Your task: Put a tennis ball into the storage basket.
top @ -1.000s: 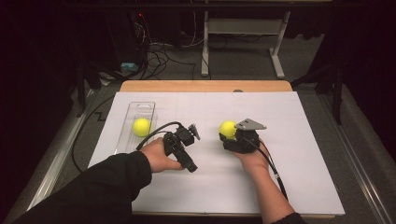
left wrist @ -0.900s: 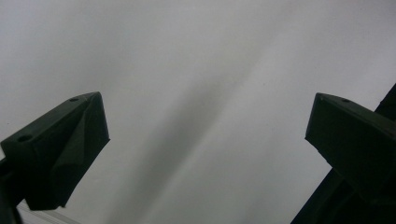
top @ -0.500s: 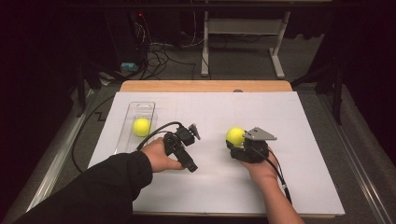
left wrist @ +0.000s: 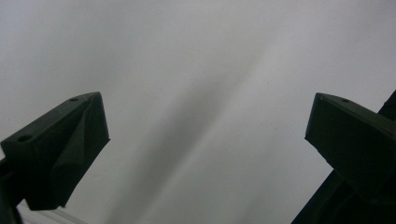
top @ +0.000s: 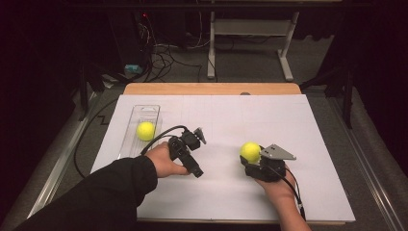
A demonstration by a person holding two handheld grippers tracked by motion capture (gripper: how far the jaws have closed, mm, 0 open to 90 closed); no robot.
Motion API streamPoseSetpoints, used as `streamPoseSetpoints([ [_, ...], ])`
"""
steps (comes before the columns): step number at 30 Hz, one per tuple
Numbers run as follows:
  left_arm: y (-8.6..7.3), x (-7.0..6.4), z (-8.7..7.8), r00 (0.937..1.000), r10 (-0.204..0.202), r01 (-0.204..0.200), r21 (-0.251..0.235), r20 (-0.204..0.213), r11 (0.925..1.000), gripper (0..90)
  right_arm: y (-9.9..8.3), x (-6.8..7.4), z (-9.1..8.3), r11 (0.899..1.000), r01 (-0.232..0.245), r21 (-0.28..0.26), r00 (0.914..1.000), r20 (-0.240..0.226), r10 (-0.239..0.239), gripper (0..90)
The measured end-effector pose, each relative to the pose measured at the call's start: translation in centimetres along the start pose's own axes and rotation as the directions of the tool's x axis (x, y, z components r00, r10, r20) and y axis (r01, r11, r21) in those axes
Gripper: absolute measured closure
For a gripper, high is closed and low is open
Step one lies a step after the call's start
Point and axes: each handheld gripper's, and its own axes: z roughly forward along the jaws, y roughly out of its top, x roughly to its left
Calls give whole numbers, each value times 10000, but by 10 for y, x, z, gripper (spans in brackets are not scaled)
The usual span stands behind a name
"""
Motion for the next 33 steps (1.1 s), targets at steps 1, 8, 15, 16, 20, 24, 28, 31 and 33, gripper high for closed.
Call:
streamPoseSetpoints([
  [1,0,0,0,10000,0,0,0,0,10000,5,0,0,0,10000,0,0,10000,0,0,275],
  [8,2,-2,2,10000,-7,7,25,10,10000,5,-13,-1,-16,10000,-57,-82,9998,183,59,275],
  [15,3,-2,2,10000,74,-75,67,15,9999,5,-22,-2,-30,9995,-178,-242,9995,261,184,274],
  [16,3,-2,2,10000,86,-86,63,31,9999,5,-23,-2,-32,9995,-195,-252,9994,279,202,274],
  [20,4,-4,1,10000,6,-6,66,-16,10000,5,-27,-1,-35,9994,-117,-321,9992,378,129,274],
  [24,4,-4,2,10000,1,-1,88,16,10000,5,-28,-1,-34,9994,-82,-326,9995,308,92,274],
  [28,6,-5,3,10000,30,-31,128,44,9999,5,-29,-1,-32,9996,-97,-274,9997,231,103,274],
  [31,6,-5,3,10000,13,-14,125,35,9999,5,-30,-1,-32,9996,-117,-275,9997,226,123,274],
  [33,6,-5,2,10000,-5,5,114,16,9999,5,-30,-1,-32,9994,-86,-339,9997,231,93,274],
])
